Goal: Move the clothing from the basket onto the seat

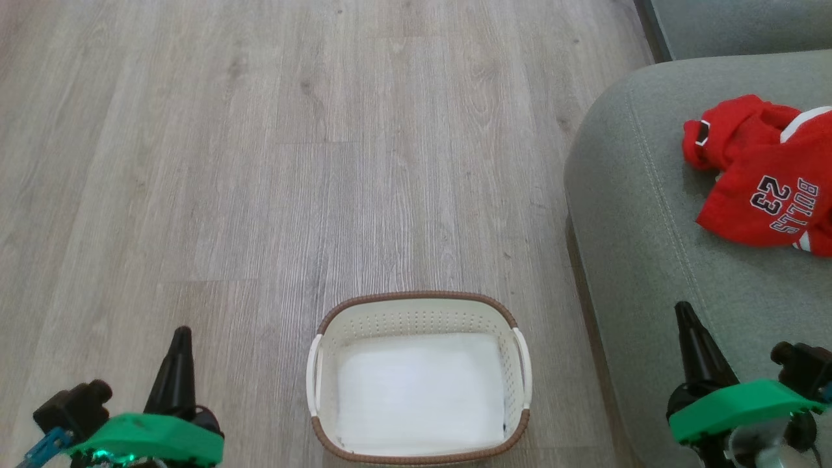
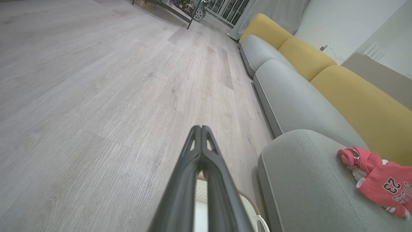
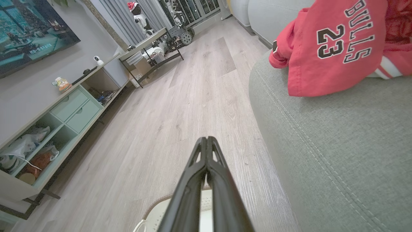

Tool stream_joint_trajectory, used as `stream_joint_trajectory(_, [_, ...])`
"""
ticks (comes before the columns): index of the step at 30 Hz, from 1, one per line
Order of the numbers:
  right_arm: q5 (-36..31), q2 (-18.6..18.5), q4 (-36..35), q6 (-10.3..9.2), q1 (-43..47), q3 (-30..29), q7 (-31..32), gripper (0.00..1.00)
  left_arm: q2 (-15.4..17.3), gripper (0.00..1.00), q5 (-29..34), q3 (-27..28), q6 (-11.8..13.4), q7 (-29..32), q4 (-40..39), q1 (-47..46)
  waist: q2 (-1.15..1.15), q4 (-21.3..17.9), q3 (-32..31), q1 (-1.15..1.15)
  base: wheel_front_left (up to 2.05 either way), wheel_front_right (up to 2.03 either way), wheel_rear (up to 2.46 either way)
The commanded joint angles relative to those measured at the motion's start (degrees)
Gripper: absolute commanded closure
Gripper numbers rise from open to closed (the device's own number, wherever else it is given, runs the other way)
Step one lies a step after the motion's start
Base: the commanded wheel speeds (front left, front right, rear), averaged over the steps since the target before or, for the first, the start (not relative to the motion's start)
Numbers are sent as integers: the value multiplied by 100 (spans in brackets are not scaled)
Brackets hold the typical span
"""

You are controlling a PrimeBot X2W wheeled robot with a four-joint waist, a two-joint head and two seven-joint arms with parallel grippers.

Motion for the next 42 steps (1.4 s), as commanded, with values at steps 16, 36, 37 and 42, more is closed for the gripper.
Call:
stream_joint_trajectory(16, [967,91,-89,-1,-368,-157,268,100,-40,100,-958,280,-56,270,-86,-427,0,-1,-38,0,0,0,0])
stream_joint_trajectory(36, [2123,229,-9,-1,-504,-318,585,100,-140,100,-2130,442,-96,601,15,-597,0,-3,-89,0,0,0,0])
stream_joint_trajectory(37, [2181,236,-5,-1,-511,-327,601,100,-145,100,-2188,450,-98,618,20,-605,0,-3,-91,0,0,0,0])
stream_joint_trajectory(42, [2466,272,15,-1,-545,-369,682,100,-169,100,-2479,491,-108,700,45,-647,0,-3,-104,0,0,0,0])
